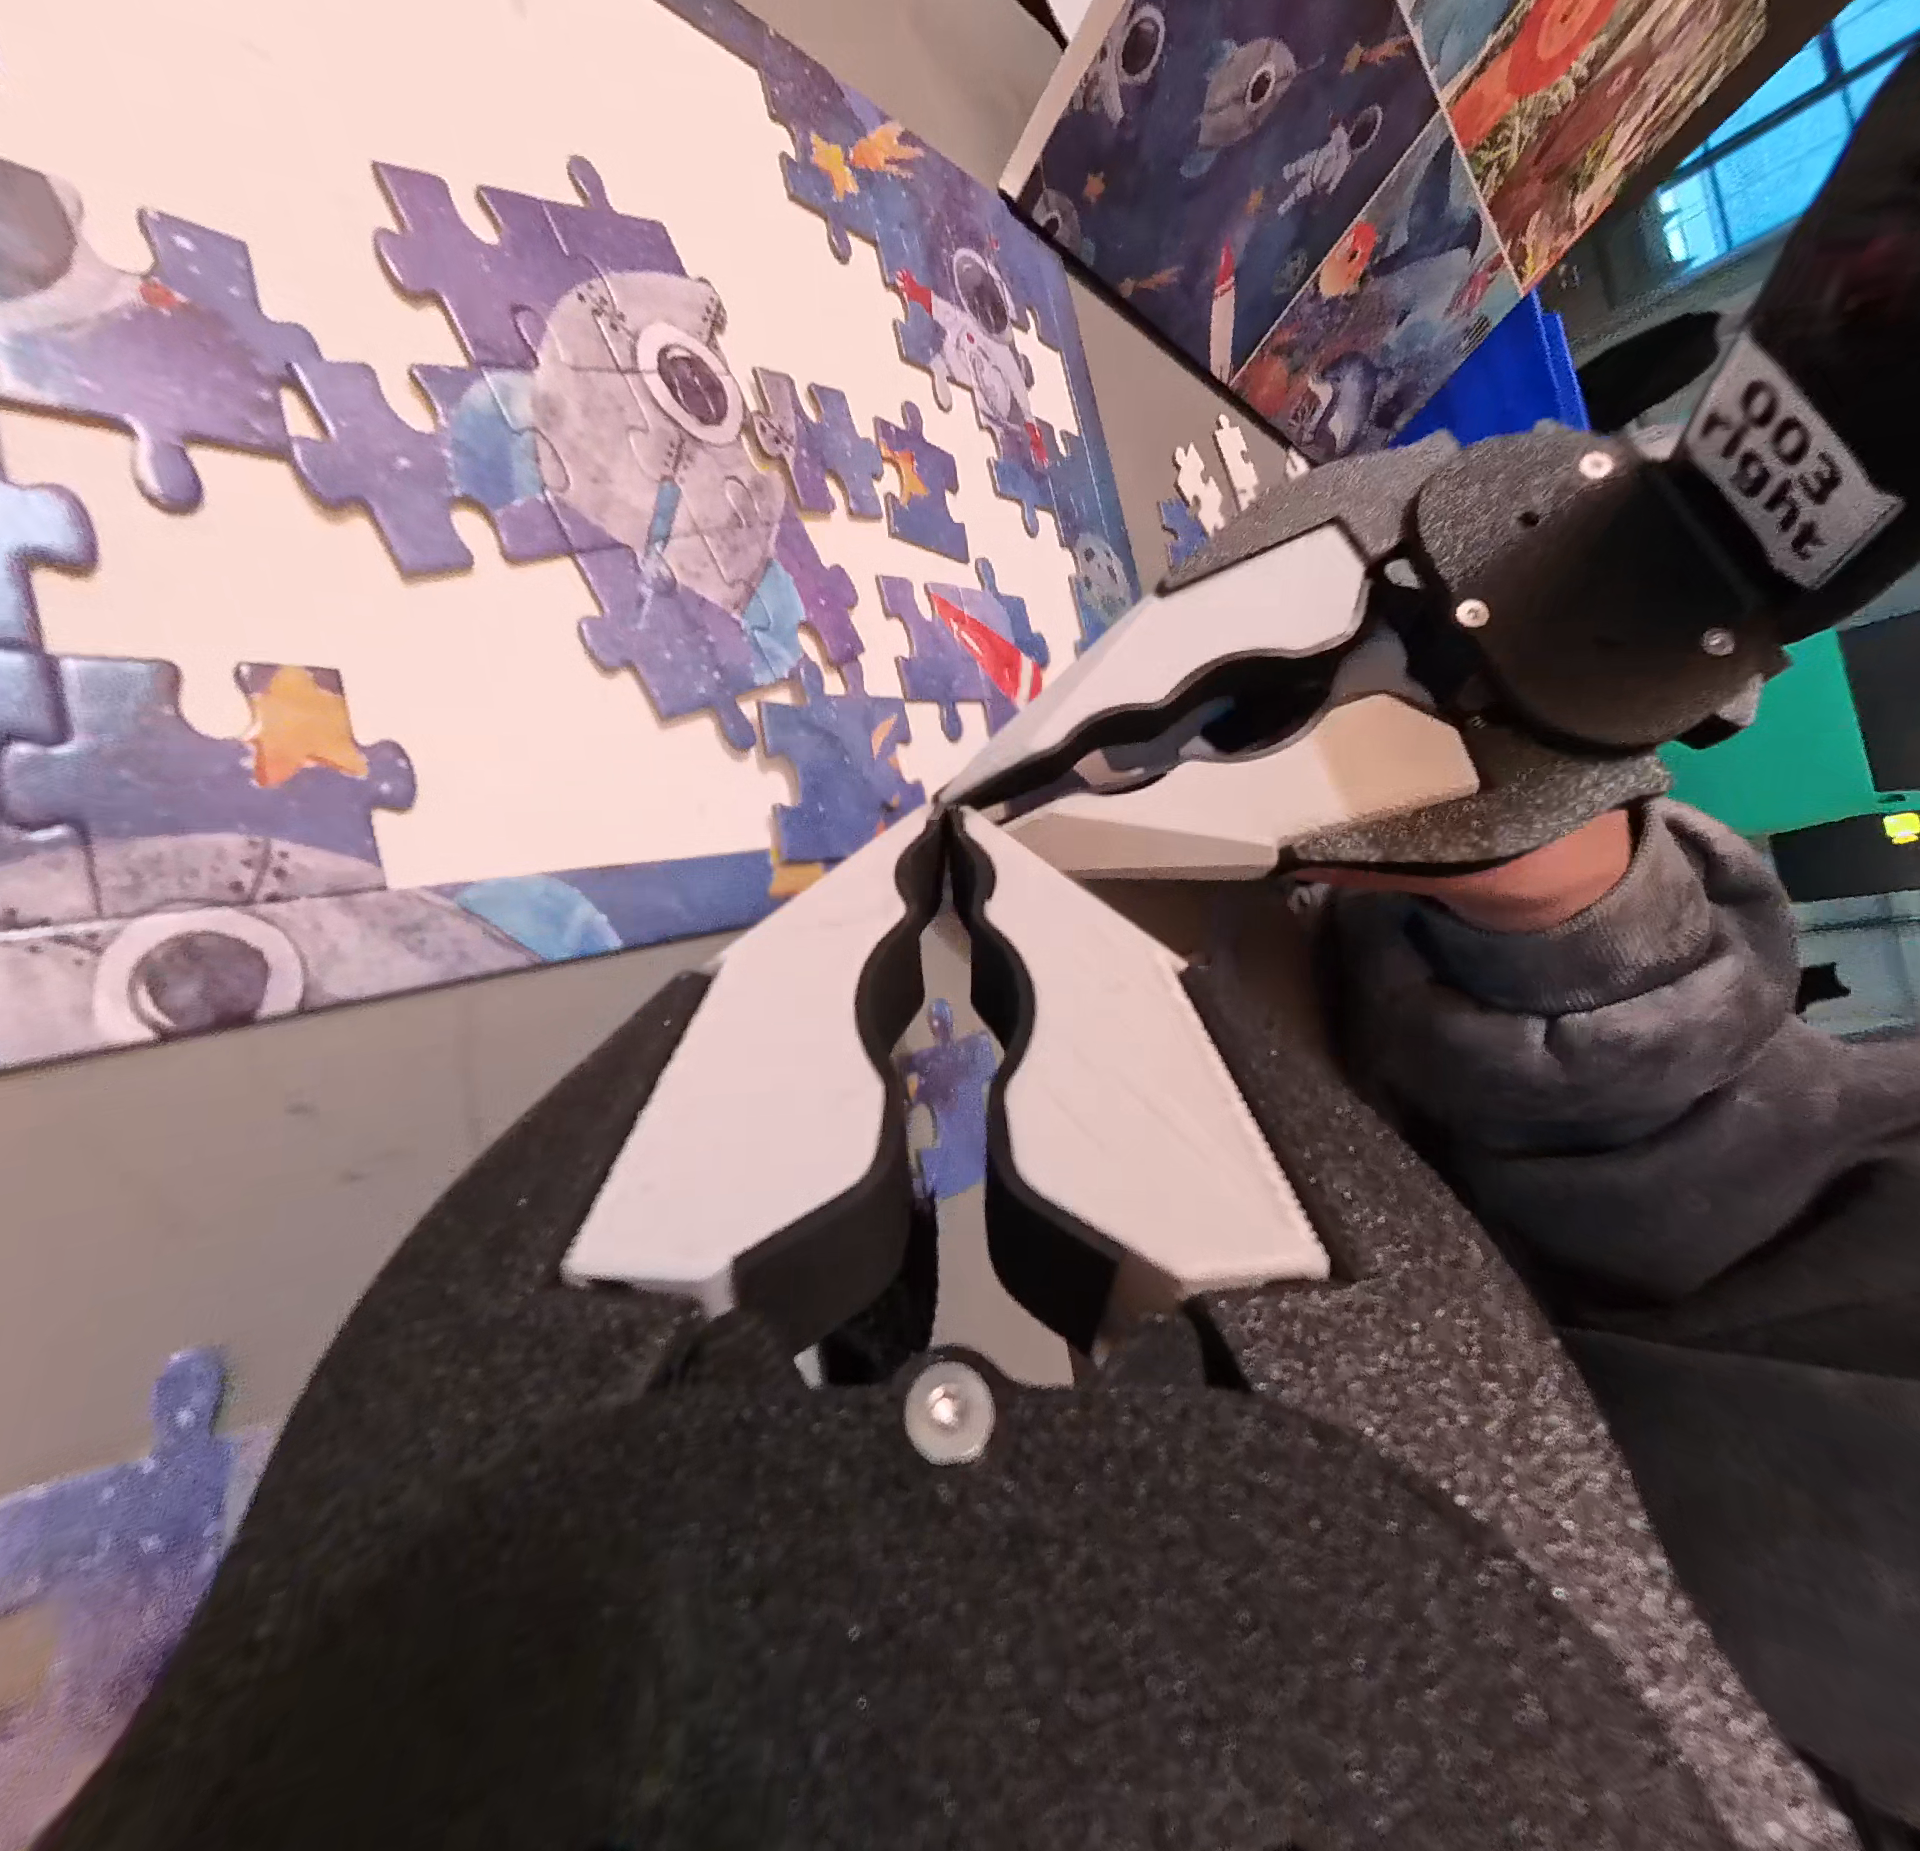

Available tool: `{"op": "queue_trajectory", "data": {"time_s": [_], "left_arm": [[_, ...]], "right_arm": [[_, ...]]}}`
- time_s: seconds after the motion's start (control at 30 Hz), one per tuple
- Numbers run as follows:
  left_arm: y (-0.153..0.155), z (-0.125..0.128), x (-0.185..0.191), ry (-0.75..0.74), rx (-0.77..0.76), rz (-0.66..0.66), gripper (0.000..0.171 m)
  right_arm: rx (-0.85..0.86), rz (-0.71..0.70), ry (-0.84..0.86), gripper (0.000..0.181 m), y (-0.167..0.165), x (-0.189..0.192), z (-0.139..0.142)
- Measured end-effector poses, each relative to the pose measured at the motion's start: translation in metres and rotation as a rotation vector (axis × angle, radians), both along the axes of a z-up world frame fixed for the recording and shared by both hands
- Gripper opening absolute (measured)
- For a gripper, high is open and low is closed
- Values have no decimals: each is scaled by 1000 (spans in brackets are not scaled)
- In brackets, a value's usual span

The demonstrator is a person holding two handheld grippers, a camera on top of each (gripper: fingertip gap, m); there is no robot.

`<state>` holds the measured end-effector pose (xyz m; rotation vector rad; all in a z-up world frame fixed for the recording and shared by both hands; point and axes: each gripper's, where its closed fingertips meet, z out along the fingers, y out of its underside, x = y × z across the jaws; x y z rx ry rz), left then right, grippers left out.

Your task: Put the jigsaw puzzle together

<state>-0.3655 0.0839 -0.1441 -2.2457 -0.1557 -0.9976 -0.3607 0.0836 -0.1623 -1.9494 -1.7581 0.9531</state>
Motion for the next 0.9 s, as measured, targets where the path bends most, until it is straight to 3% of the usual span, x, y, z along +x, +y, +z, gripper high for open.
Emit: {"op": "queue_trajectory", "data": {"time_s": [0.1,0.27,0.4,0.6,0.9], "left_arm": [[-3,1,-17,102,30,31,0],[4,-15,-45,402,76,-1,0],[5,-28,-43,448,47,-14,0],[4,-28,-44,457,66,8,0],[4,-28,-43,478,73,-1,0]], "right_arm": [[86,0,-16,3,9,3,4],[100,-24,24,0,37,-21,17],[180,22,-56,0,47,-49,-3],[252,-41,-5,0,59,-80,-3],[249,-124,-73,0,78,-79,-8]]}}
